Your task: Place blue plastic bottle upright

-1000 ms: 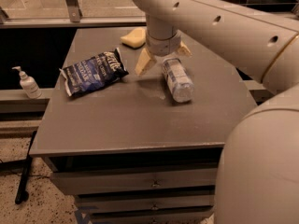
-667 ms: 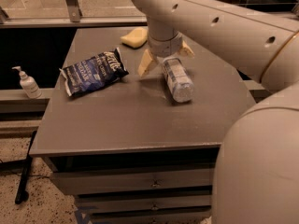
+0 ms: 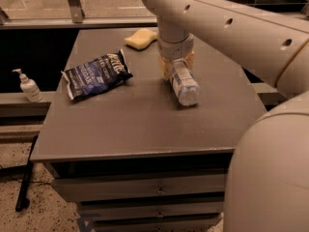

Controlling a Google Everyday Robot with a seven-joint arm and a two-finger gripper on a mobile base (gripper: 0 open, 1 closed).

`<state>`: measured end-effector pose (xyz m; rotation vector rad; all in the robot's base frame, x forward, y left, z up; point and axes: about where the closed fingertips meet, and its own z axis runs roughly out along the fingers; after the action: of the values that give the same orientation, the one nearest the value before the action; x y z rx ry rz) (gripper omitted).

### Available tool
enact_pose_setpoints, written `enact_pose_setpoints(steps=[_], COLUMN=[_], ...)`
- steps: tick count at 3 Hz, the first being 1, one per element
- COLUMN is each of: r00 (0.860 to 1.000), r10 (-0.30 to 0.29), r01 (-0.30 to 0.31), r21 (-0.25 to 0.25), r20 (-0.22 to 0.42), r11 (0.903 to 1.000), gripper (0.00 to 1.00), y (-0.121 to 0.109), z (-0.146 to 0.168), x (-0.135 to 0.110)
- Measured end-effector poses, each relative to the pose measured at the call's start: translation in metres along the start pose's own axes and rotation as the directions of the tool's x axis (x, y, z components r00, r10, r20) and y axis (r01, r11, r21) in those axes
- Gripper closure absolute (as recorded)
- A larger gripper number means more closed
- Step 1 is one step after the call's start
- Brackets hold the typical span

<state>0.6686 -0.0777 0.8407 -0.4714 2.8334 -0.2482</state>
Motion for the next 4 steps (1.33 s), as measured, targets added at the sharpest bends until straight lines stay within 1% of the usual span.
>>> enact_pose_setpoints(steps=[1,2,3,4], r00=[1.000,0.997,0.982,0.942], r10=[-0.002,-0.024,-0.051,-0.091], r01=[0.002,0.028,0.070,0.140], r21=[-0.010,-0.051,-0.096,-0.131], r20=[0.010,0.074,0.183,0.323], r11=[0.9999,0.9983,0.9929,0.9815], gripper=[0.70,0.94,1.00,1.00], y=[-0.003,-0.008,-0.015,-0.021], z=[-0.001,-0.018,-0.043,-0.071], x=[0.000,-0.001,0.001,0.007])
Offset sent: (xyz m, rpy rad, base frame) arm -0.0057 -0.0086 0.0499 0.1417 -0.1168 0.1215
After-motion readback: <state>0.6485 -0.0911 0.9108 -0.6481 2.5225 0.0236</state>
